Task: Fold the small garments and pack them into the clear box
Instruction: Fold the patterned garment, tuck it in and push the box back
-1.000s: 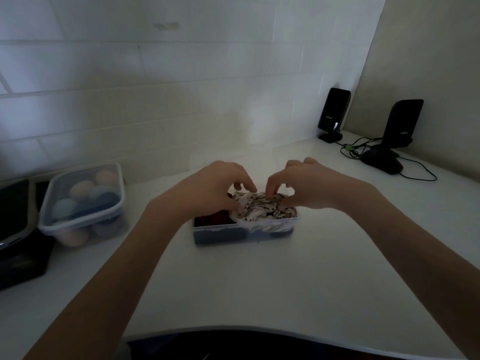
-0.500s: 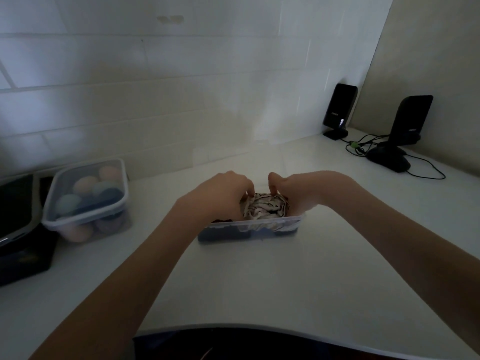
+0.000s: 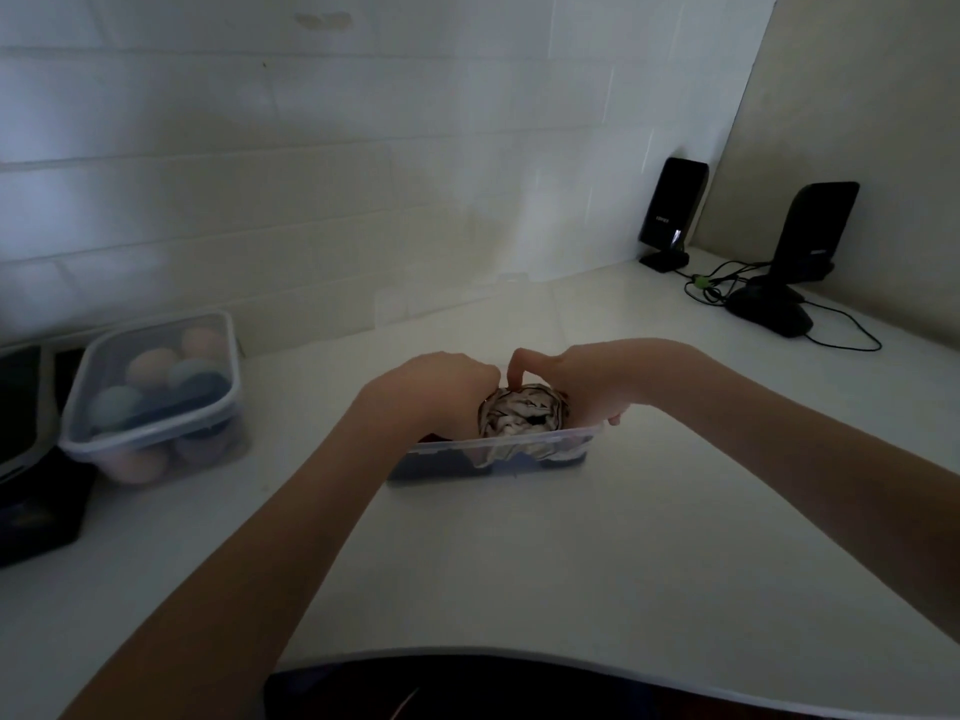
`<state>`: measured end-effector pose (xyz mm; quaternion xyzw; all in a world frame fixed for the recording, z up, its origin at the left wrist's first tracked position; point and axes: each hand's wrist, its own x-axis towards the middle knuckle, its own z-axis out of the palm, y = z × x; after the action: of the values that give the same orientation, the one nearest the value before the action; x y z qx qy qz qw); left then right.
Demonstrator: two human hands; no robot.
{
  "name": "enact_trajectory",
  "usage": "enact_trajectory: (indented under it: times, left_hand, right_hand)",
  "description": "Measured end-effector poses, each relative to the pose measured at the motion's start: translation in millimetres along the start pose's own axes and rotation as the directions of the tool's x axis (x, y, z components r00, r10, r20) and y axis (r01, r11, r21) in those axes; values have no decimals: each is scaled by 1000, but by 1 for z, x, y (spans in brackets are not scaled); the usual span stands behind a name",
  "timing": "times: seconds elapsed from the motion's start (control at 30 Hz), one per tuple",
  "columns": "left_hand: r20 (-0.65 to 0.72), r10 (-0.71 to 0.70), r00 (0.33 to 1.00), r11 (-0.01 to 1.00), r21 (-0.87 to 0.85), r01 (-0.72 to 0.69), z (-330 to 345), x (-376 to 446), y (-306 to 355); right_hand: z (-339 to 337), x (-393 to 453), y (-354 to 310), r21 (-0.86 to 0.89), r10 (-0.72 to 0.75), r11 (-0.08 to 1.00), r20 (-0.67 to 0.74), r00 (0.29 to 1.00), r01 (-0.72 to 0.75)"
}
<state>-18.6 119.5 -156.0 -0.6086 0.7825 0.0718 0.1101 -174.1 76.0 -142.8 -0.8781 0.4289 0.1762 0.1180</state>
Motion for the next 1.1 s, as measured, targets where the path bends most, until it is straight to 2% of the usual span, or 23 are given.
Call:
enact_trajectory:
  times: [0.13, 0.27, 0.37, 0.43, 0.47, 0.53, 0.63, 0.7, 0.83, 0.97, 1.1]
  left_hand:
    - [-89, 24, 996, 987, -157, -38, 0, -9, -5]
    - [-201, 46, 978, 924, -364, -118, -6, -30, -16]
    - [-336, -39, 941, 876, -464, -129, -11, -47, -28]
    - [-409, -116, 905, 889, -450, -90, -14, -53, -36]
    - [-416, -140, 899, 901, -430, -59, -14, -55, -39]
    - [-378, -143, 915, 932, -362, -3, -12, -54, -40]
    - [-302, -147, 942, 965, -252, 70, -5, -47, -37]
    - [-282, -145, 948, 978, -187, 94, -2, -41, -35]
    - [-226, -107, 968, 993, -72, 93, 5, -35, -26]
    - [-242, -101, 965, 995, -27, 97, 10, -30, -20]
    - [-252, -91, 964, 996, -17, 89, 13, -28, -20]
  right_hand:
    - [0, -7, 8, 115, -37, 993, -42, 998, 42]
    - [-7, -17, 19, 246, -79, 963, -120, 990, 107]
    - [-16, -22, 18, 162, -111, 973, -305, 946, 167]
    - [-19, -20, 11, 80, -167, 971, -446, 879, 225]
    - [-18, -19, 4, 71, -196, 964, -465, 863, 258]
    - [-15, -13, -11, 69, -240, 953, -423, 874, 295]
    - [-4, 0, -28, 36, -197, 976, -294, 935, 217]
    - [4, 7, -34, -30, -180, 984, -272, 945, 178]
    - [8, 16, -40, -80, -163, 986, -219, 962, 149]
    - [5, 20, -38, -97, -183, 981, -142, 973, 171]
    - [14, 19, -28, -33, -208, 978, -164, 964, 205]
